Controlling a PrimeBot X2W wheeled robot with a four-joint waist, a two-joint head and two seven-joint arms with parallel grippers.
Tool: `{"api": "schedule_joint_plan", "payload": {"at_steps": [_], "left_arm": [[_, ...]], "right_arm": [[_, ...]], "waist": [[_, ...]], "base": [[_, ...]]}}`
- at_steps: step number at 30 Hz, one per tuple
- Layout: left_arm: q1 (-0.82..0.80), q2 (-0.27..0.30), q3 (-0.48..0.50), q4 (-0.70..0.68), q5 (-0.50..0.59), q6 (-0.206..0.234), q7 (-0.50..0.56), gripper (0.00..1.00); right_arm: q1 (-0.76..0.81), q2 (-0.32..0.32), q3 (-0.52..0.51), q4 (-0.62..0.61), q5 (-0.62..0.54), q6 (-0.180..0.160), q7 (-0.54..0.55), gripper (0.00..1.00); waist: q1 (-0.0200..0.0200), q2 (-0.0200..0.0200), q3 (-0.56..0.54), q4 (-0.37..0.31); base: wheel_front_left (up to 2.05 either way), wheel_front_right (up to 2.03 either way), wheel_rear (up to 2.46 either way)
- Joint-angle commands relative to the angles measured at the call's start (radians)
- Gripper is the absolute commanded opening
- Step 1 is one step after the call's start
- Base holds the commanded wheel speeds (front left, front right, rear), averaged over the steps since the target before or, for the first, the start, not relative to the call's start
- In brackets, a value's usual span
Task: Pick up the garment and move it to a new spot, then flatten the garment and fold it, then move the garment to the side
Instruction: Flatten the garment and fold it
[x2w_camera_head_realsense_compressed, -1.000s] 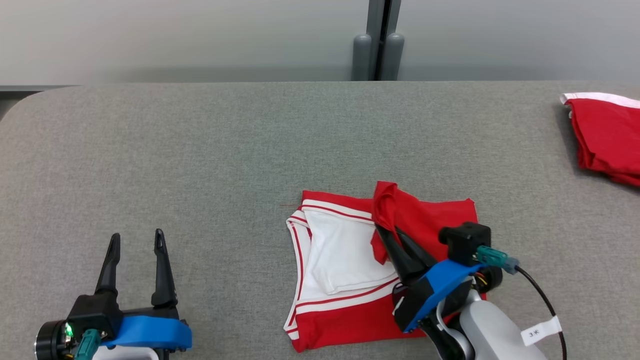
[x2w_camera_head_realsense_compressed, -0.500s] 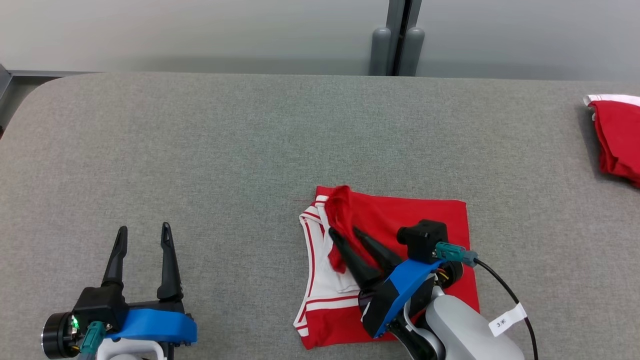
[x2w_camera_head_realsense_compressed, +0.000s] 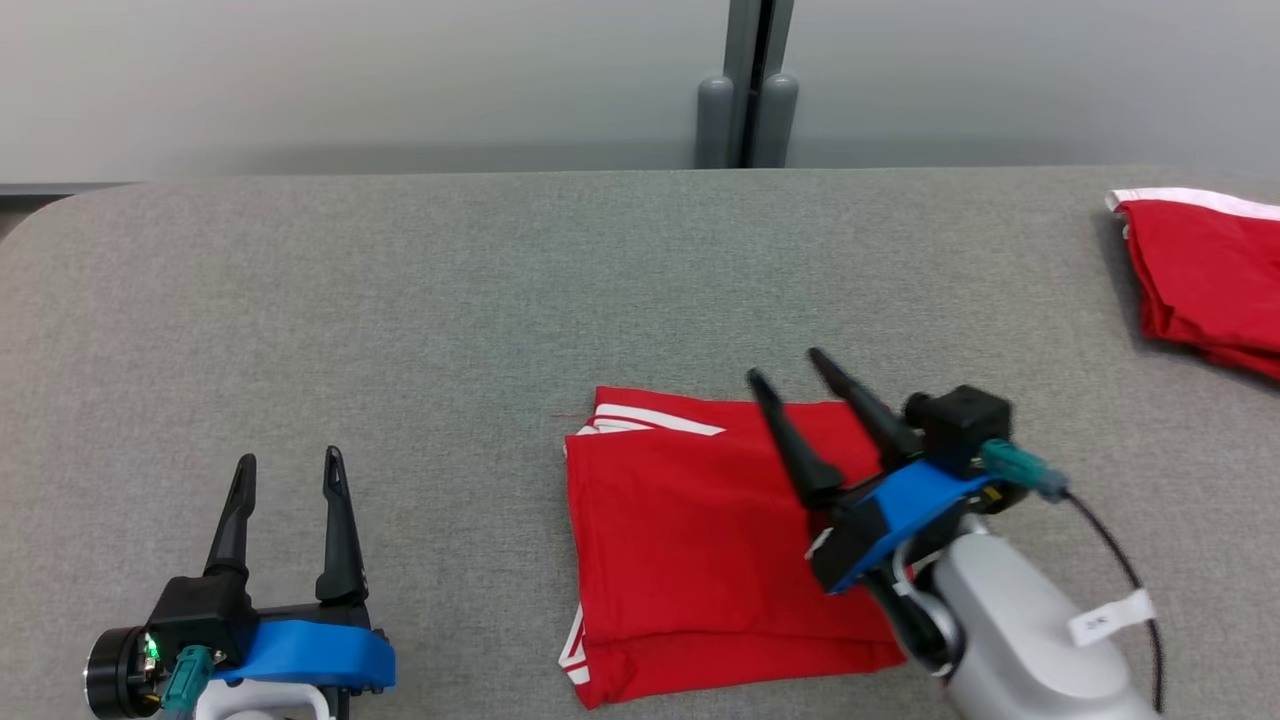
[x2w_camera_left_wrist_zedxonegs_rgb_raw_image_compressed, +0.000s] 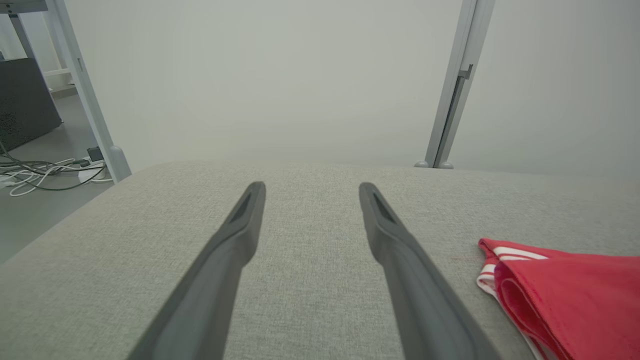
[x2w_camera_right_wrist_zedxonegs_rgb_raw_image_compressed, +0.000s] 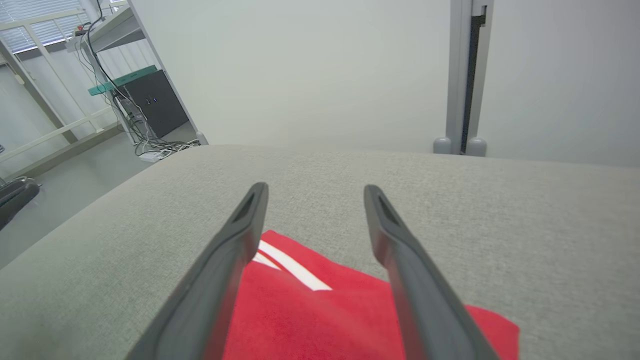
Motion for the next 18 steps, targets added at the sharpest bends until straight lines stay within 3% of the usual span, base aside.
{"api": "schedule_joint_plan", "payload": {"at_steps": [1,9,18], "left_arm": [[0.003,-0.001,-0.001,-0.004,0.005,-0.003,-0.004,1.00],[0.009,-0.001,0.014,-0.010,0.014,-0.006,-0.004,1.00],[0.034,-0.001,0.007,-0.024,0.020,0.001,-0.004,1.00]], "right_arm": [[0.018,-0.021,-0.021,-0.014,-0.013,0.000,-0.006,1.00],[0.157,-0.093,-0.220,-0.193,-0.107,0.000,-0.008,1.00],[0.324,-0.061,-0.391,-0.313,-0.159,0.000,-0.008,1.00]], "waist": [[0.0000,0.0000,-0.006,-0.009],[0.0000,0.0000,-0.015,-0.047],[0.0000,0.0000,-0.041,-0.082]], "base": [[0.00,0.00,0.00],[0.00,0.00,0.00],[0.00,0.00,0.00]]}}
